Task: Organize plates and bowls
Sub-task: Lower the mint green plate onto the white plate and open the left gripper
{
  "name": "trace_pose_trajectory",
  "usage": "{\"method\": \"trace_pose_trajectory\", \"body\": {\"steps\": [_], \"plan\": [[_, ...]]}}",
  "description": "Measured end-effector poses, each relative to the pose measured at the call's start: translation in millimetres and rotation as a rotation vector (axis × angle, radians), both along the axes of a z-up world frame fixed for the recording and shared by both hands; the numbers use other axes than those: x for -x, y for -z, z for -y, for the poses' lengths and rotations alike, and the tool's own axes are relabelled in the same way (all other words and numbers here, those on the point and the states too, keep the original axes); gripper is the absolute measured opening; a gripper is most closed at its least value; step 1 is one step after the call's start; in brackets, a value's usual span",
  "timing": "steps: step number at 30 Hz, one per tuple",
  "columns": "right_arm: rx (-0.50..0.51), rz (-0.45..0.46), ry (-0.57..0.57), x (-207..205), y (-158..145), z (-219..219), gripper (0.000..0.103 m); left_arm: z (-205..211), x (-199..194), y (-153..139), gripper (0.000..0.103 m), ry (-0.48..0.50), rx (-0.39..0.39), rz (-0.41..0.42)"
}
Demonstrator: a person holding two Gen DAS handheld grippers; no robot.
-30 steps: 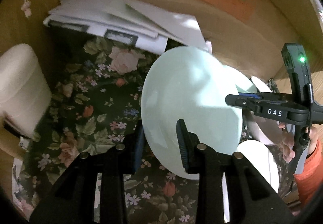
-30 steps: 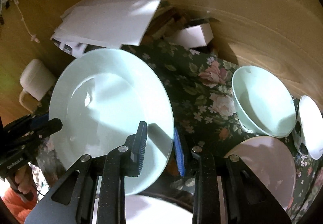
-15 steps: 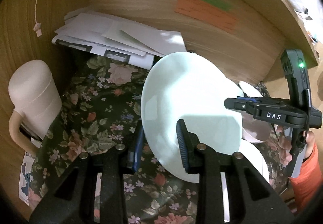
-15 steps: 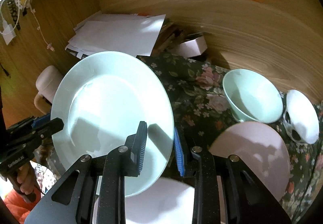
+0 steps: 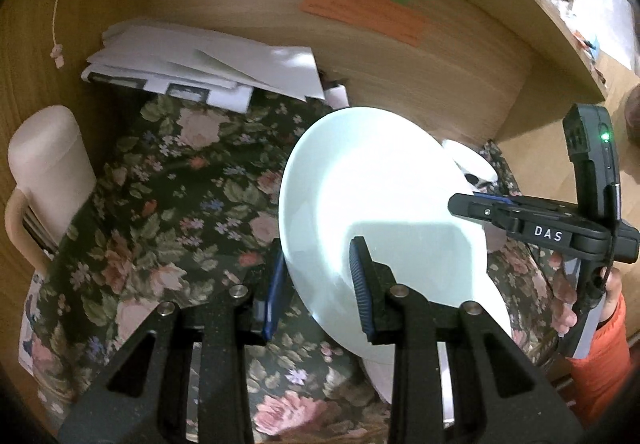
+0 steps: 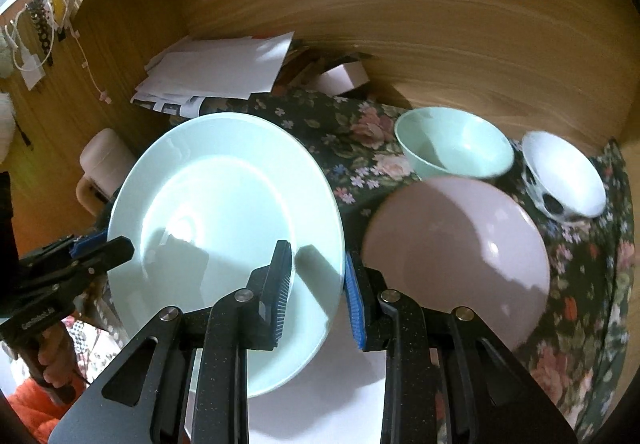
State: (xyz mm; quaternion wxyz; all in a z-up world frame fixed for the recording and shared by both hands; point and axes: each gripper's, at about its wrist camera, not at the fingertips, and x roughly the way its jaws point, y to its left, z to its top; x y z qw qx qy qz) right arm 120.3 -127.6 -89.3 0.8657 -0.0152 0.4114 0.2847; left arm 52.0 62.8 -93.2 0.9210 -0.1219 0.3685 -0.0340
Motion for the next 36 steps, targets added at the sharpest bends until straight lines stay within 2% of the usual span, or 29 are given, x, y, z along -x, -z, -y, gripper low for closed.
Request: {"method": "trace_pose_trajectory", "body": {"steps": [13, 21, 36], "plan": [[-0.01, -0.01, 0.055, 35.3, 16.8, 32.8, 0.024, 33.8, 24.0, 10.0, 0.031, 0.045, 0.007, -0.017], [-0.029, -0.037, 0.089, 50.1, 34.5, 49.5, 0.024, 50.0, 28.5, 24.2, 0.031, 0.068, 0.011, -0.055], [-0.047, -0.083, 0.101, 55.4, 56.1, 58.3, 0.024, 60.8, 26.0, 48.2, 0.031, 0.075, 0.001, -0.122]]}}
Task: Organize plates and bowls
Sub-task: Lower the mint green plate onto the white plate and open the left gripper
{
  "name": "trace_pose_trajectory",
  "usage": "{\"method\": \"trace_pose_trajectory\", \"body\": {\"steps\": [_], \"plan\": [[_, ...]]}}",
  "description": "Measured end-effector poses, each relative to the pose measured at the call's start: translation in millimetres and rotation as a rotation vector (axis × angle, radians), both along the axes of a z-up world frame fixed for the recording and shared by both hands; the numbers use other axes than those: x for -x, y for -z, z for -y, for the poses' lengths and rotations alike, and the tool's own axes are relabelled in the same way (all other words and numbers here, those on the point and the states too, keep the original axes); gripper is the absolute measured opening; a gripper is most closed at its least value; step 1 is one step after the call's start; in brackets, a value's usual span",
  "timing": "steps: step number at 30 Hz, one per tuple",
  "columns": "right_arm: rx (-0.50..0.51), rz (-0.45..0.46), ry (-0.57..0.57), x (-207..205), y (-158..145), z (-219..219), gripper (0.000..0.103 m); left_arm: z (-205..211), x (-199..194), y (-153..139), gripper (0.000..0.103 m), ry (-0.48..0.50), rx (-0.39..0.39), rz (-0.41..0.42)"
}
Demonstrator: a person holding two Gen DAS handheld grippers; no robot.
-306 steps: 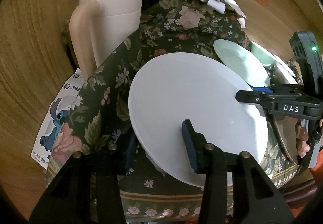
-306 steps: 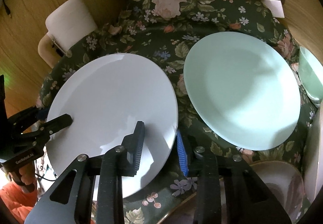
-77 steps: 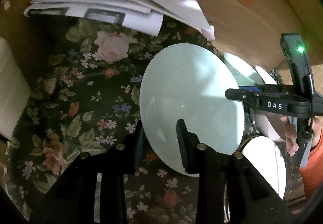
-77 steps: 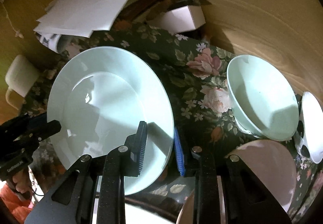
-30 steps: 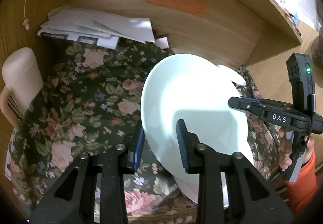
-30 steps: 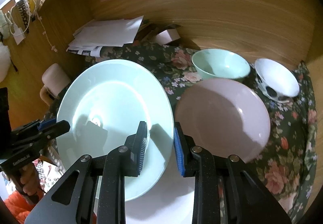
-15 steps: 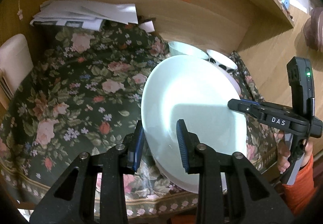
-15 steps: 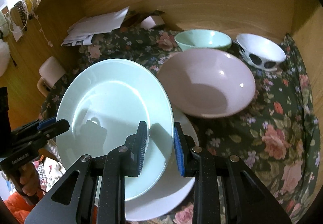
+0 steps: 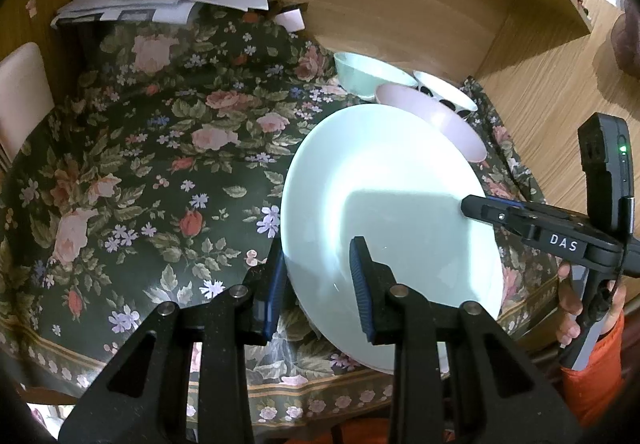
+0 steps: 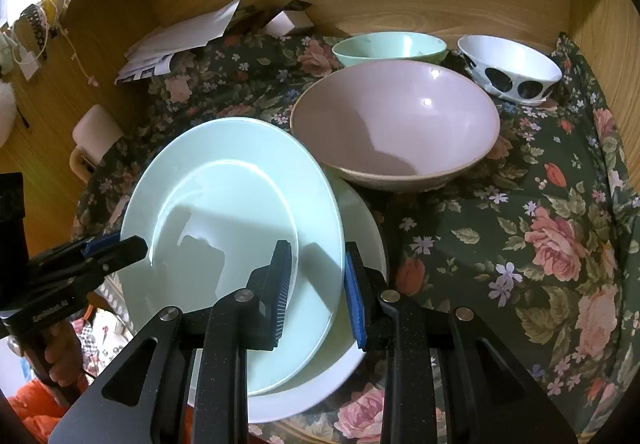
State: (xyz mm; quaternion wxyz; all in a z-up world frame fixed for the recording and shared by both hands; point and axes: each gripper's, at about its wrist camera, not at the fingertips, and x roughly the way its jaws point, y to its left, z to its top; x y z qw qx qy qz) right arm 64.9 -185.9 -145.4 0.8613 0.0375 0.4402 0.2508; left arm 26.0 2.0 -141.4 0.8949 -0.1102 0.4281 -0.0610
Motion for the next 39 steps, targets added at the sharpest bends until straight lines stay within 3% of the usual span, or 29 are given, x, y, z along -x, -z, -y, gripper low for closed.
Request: {"method": "trace_pose_trajectory", "body": {"steps": [29, 39], "plan": [[0.043, -0.028, 0.006, 3.0, 3.2, -1.1, 0.027, 1.9, -23.5, 18.7, 0.031, 0.021, -0.033, -0.066], [0.077, 0.05, 0.044, 13.5, -8.9, 6.3, 0.041, 0.7, -25.1, 14.3, 0.034, 0.042, -0.062, -0.057]]}}
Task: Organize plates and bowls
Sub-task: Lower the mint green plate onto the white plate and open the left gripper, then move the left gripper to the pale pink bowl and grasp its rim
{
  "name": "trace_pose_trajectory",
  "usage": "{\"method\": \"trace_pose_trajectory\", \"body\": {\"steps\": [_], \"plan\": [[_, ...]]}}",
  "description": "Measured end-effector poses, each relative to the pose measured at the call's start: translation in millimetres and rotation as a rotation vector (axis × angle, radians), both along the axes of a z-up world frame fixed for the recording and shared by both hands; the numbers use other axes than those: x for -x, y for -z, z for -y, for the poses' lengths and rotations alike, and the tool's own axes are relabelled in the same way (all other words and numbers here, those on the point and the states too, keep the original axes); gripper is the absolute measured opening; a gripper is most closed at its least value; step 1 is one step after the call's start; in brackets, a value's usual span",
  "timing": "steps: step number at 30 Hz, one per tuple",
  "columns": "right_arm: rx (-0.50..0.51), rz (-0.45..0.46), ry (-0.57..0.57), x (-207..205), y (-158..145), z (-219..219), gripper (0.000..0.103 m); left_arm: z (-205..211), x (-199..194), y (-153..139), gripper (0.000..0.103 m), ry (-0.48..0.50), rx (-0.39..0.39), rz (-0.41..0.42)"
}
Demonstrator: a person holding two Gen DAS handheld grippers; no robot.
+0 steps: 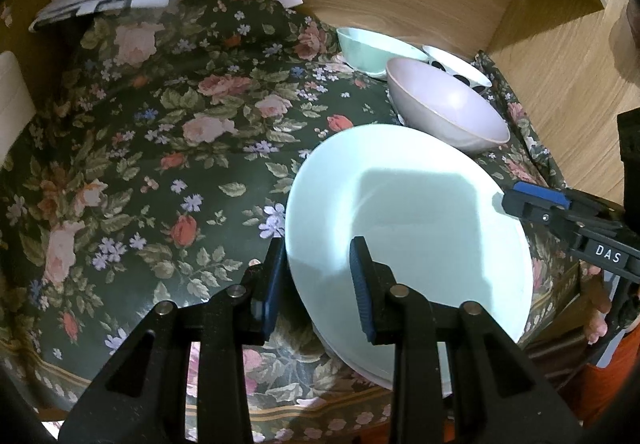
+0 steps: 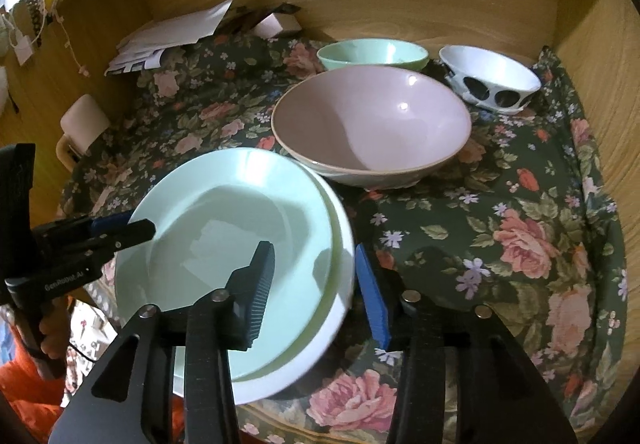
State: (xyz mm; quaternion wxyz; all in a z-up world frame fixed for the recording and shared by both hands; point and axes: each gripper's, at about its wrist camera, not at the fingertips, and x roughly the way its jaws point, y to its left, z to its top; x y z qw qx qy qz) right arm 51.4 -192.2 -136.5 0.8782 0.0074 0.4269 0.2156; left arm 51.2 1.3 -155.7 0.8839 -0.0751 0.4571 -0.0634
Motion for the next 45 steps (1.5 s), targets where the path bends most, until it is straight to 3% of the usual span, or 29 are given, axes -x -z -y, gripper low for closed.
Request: {"method": "trace_pose_trajectory", "body": {"steps": [3, 7, 11, 13, 18, 22, 29, 39, 45], "plan": [[-0.008, 0.04, 0.022, 2.3, -8.1, 5.8, 0.048, -3.6, 0.7, -9.3, 0.046, -0.017, -0.01, 0.03], [-0.015, 0.111, 0.053, 4.4, -23.0, 12.5, 0.056, -6.2, -0.3, -28.2, 0.05, -0.035, -0.025, 0.085], [-0.034, 0.161, 0.077, 2.9, -36.4, 19.2, 0.058, -3.0, -5.7, -49.8, 0.062, -0.042, -0.032, 0.148], [-0.04, 0.182, 0.095, 0.5, -40.3, 23.4, 0.071, 1.5, -8.5, -61.9, 0.068, -0.042, -0.037, 0.194], [-0.065, 0.208, 0.135, -9.4, -47.3, 35.8, 0.079, 17.4, -25.2, -80.7, 0.089, -0.017, -0.048, 0.261], [-0.071, 0.221, 0.158, -20.1, -49.8, 44.7, 0.082, 31.6, -46.5, -85.3, 0.092, 0.0, -0.05, 0.264], [-0.058, 0.237, 0.191, -40.9, -47.9, 56.1, 0.082, 49.0, -89.9, -71.0, 0.092, 0.028, -0.052, 0.178], [-0.055, 0.166, 0.196, -82.1, -18.2, 61.2, 0.082, 66.9, -141.0, -37.5, 0.091, 0.067, -0.083, 0.051], [-0.074, 0.107, 0.182, -102.4, -0.9, 59.8, 0.08, 76.0, -155.2, -22.6, 0.074, 0.1, -0.095, 0.005]]}}
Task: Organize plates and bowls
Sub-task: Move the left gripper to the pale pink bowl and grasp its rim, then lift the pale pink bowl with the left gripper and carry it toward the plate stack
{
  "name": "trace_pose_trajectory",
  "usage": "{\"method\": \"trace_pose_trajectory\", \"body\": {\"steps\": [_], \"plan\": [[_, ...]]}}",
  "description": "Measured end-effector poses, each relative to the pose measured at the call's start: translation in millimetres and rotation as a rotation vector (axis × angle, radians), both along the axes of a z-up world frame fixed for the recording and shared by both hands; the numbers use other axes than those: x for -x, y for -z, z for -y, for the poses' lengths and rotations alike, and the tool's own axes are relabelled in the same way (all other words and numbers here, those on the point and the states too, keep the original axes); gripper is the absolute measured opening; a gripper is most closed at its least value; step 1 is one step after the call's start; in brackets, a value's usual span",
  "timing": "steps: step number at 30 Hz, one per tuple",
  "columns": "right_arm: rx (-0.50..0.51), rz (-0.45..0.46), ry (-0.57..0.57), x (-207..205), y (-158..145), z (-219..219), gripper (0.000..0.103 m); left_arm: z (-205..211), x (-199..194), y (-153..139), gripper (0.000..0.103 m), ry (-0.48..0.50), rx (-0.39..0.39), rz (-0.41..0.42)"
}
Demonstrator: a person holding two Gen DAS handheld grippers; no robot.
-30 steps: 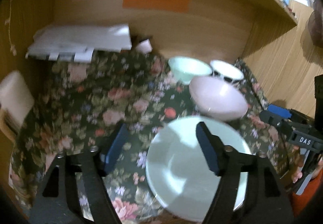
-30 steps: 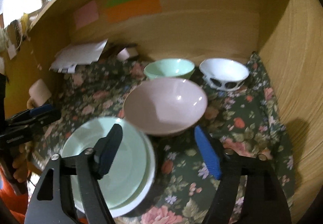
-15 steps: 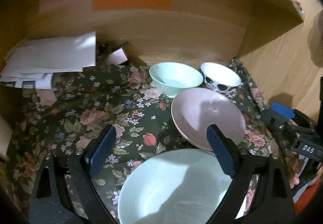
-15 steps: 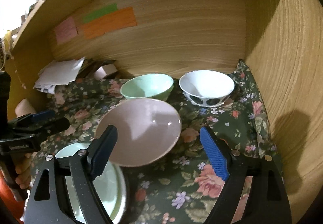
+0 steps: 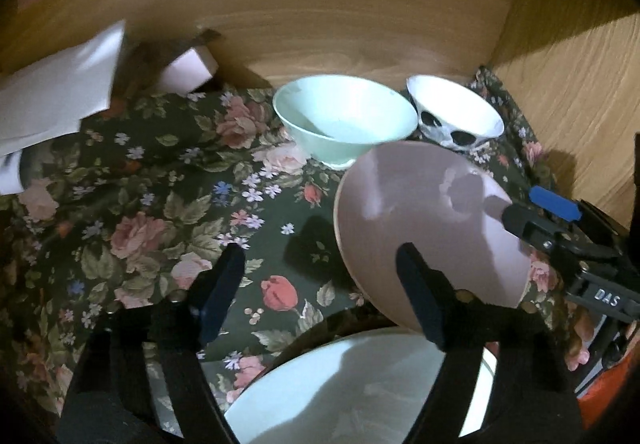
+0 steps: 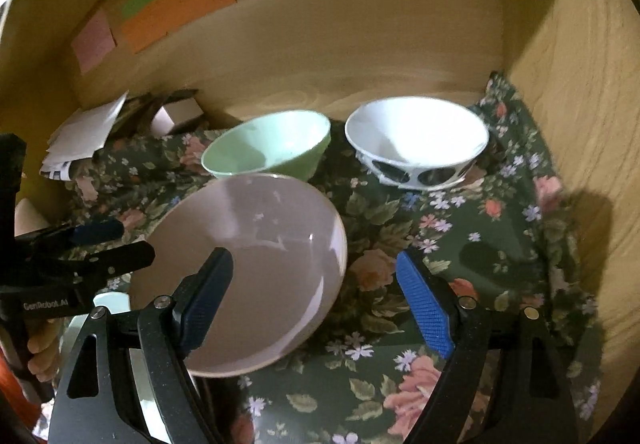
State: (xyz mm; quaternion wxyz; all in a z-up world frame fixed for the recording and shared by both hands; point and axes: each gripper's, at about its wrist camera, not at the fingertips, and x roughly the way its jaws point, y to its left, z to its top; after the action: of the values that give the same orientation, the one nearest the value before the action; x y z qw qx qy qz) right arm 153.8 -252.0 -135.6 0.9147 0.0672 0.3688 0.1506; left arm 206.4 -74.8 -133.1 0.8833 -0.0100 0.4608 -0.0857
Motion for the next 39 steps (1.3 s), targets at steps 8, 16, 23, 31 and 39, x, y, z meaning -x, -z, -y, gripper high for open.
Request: {"method": "trace_pose_trajectory", "body": {"steps": [8, 16, 23, 31, 39], "plan": [[-0.006, -0.044, -0.043, -9.0, 14.3, -5.5, 0.052, 7.4, -10.7, 12.5, 0.056, 0.037, 0.014, -0.06], [-0.056, -0.095, -0.08, -14.8, 27.8, -5.0, 0.033, 17.5, -14.5, 23.6, 0.045, 0.074, -0.001, -0.103], [-0.051, -0.098, -0.078, -15.1, 29.5, -5.1, 0.029, 28.5, -11.8, 23.7, 0.028, 0.122, -0.011, -0.098], [-0.04, -0.084, -0.061, -13.3, 25.3, -4.1, 0.028, 32.0, -9.5, 21.5, 0.028, 0.104, -0.022, -0.084], [-0.064, -0.015, -0.044, -0.4, 0.2, 1.3, 0.028, 31.2, 3.6, 3.6, 0.028, 0.101, 0.01, -0.027]]}}
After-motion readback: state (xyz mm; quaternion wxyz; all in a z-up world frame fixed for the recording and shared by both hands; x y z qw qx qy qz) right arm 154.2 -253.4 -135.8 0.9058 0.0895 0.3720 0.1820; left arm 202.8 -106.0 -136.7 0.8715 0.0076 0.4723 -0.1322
